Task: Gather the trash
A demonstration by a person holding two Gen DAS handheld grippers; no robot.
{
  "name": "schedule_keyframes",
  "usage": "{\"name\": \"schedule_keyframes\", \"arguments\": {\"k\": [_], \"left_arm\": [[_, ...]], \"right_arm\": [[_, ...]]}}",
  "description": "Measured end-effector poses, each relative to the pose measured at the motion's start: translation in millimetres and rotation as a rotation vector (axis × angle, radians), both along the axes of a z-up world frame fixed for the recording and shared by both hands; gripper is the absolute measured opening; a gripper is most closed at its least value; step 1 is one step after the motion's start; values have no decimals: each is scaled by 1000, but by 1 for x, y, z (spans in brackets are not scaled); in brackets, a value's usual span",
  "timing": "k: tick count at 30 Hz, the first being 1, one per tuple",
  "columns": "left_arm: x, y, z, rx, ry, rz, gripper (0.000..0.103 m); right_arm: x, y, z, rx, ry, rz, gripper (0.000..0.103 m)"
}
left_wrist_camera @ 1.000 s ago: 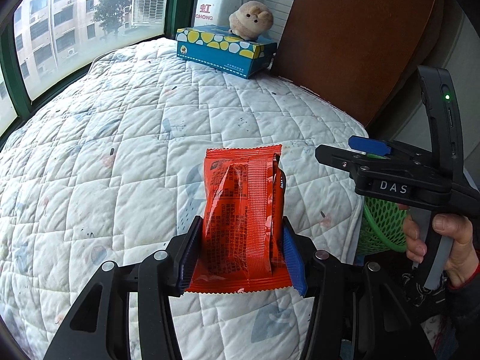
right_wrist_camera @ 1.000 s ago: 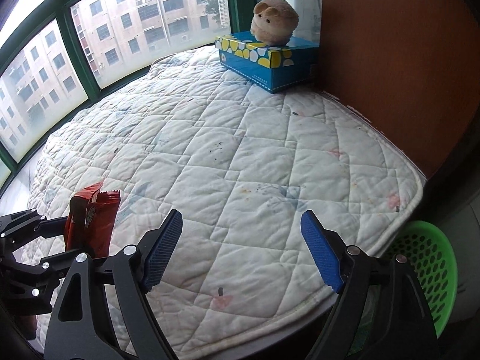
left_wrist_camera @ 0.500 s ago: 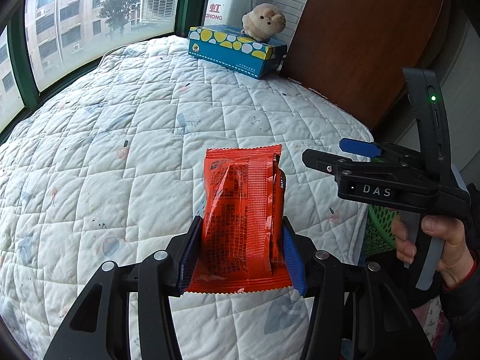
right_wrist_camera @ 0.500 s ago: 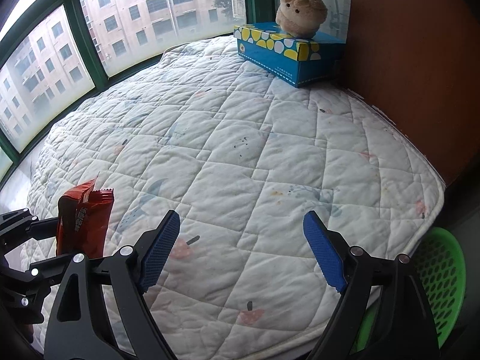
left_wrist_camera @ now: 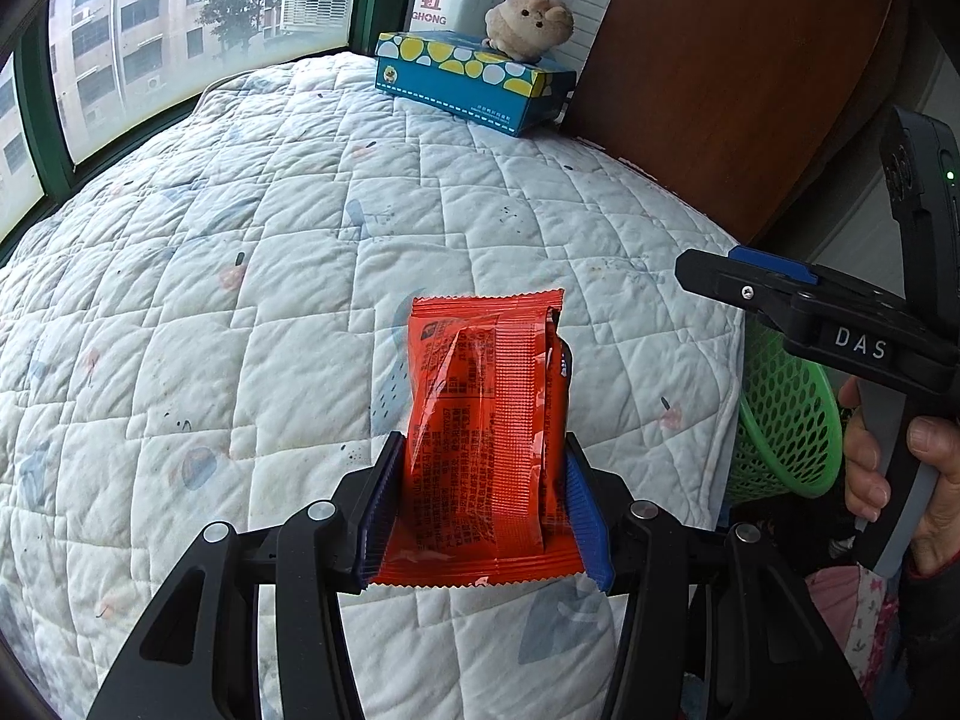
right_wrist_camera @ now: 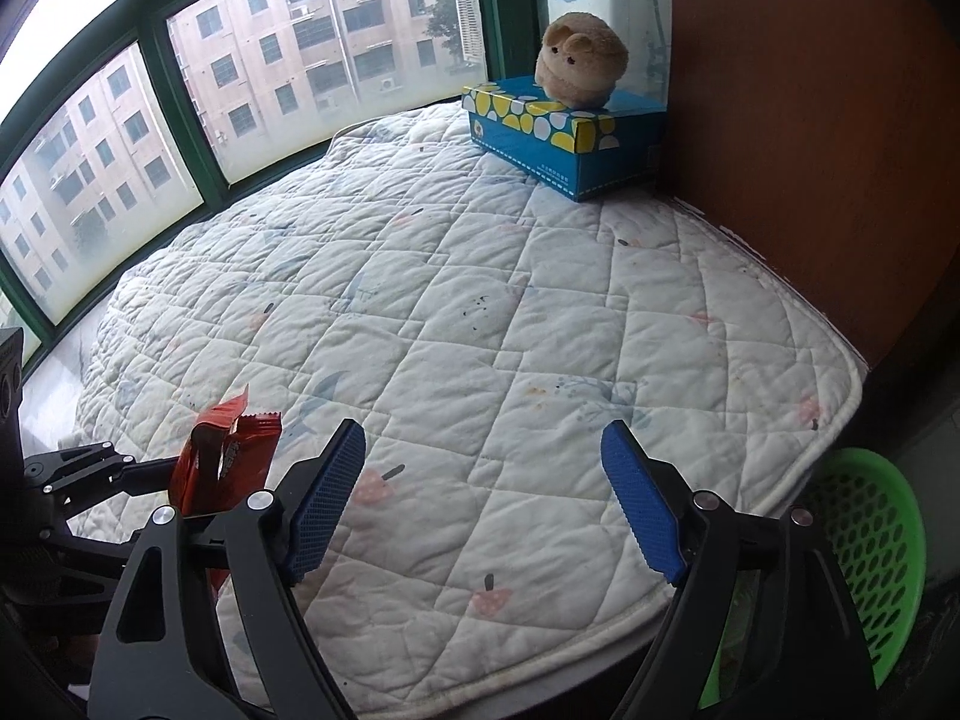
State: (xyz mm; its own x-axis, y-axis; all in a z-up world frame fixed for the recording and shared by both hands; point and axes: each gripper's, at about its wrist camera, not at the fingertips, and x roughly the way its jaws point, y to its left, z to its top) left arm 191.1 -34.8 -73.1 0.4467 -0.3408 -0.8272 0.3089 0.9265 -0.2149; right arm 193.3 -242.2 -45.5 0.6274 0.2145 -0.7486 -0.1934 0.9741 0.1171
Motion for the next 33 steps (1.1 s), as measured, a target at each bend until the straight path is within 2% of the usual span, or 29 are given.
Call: {"name": "schedule_keyframes", "arguments": {"k": [7, 15, 20, 25, 33], "left_arm": [[-2, -19, 2, -10, -1, -32, 49], [-5, -60, 6, -27, -5, -104, 49], [-9, -96, 10, -29, -10, -168, 49], [-13, -127, 11, -39, -6, -213, 49], [-19, -177, 10, -30, -4, -281, 49]], "right_arm": [[-21, -28, 11, -16, -23, -51, 66], [-46, -75, 16, -14, -26, -146, 52], [-63, -108, 15, -14, -27, -209, 50], [-77, -136, 13, -29, -17, -252, 42], [-98, -178, 16, -65, -17, -320, 39]]}}
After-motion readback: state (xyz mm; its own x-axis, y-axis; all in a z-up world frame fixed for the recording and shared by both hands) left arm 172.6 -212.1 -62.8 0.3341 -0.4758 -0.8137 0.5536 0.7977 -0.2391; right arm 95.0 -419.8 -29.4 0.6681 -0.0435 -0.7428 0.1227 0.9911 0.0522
